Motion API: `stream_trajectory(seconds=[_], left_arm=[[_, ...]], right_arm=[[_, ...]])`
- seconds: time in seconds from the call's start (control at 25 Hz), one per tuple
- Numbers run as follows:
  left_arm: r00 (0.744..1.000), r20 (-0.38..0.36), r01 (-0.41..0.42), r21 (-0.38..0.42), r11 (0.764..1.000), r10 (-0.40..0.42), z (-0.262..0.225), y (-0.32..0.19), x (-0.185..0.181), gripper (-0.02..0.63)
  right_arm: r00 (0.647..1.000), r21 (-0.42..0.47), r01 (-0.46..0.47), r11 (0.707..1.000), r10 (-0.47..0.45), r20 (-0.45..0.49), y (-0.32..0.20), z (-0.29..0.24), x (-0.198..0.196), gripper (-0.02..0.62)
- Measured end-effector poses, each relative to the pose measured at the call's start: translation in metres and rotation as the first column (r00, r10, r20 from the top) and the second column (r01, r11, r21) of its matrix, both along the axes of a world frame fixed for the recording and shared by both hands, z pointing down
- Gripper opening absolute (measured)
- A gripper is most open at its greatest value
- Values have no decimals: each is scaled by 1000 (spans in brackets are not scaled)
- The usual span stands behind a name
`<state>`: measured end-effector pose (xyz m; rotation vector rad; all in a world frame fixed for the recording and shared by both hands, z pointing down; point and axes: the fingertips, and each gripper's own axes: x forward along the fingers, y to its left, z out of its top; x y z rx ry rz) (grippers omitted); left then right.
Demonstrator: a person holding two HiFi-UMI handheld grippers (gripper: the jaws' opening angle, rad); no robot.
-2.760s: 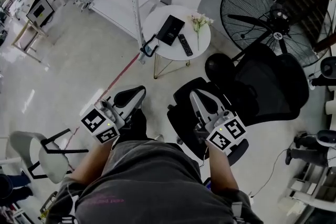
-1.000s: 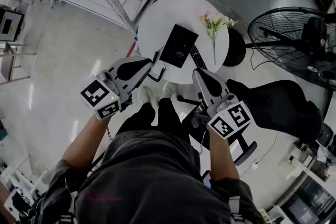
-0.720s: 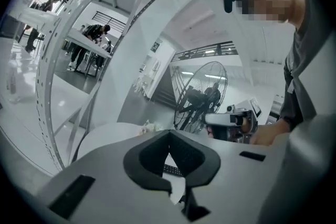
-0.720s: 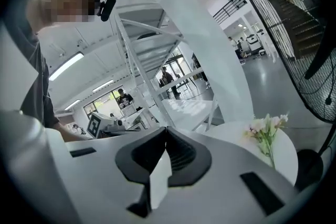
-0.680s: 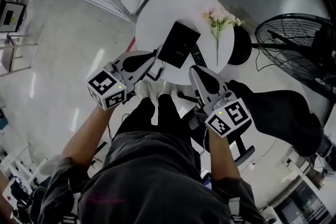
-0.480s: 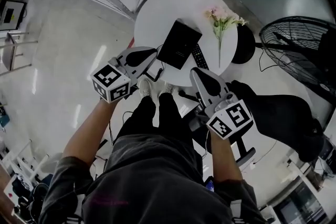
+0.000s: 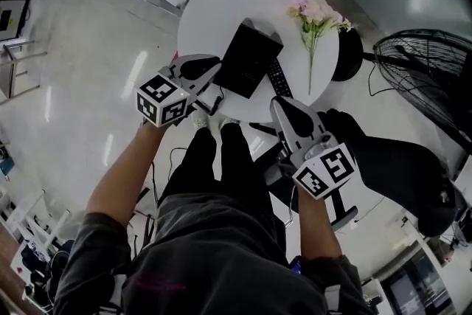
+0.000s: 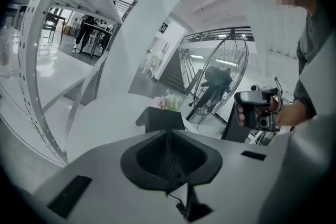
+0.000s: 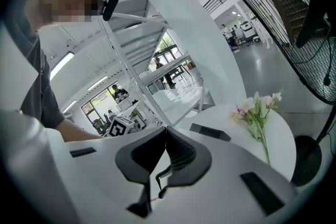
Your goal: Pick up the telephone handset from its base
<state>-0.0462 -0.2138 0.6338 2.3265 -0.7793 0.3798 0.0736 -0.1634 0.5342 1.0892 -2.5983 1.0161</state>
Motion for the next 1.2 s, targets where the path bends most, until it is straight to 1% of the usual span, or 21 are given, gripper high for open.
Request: stream_trajectory(seconds=[0.16,0.24,0.4,0.6,0.76,0.92,1.2], left_arm=[[999,32,-30,-22,999,31,27,-9,5,70],[998,45,-49,-40,998,51,40,-12,7,96],[995,41,-84,-82,993,87,58,-14,11,136],[994,-15,-112,-129,985,111,68,-15,20,146],[990,-46,-136,-155,979,130,69,-15,25,144],[988,-89,-142,-185,972,127,71,-15,27,143],[984,-143,-137,-223,965,107,69,-14,26,112]], right_arm=[[1000,-21,-1,1000,1,-13,0,14,5,20],[1000,-34,-7,999,7,-15,1,21,8,20],[1000,-59,-18,998,17,-16,3,33,11,20],[1000,-74,-21,997,19,-19,4,42,12,19],[1000,-83,-19,996,17,-21,6,44,11,20],[1000,-91,-21,996,19,-23,8,45,13,20],[1000,-104,-9,994,8,-17,13,45,9,20]])
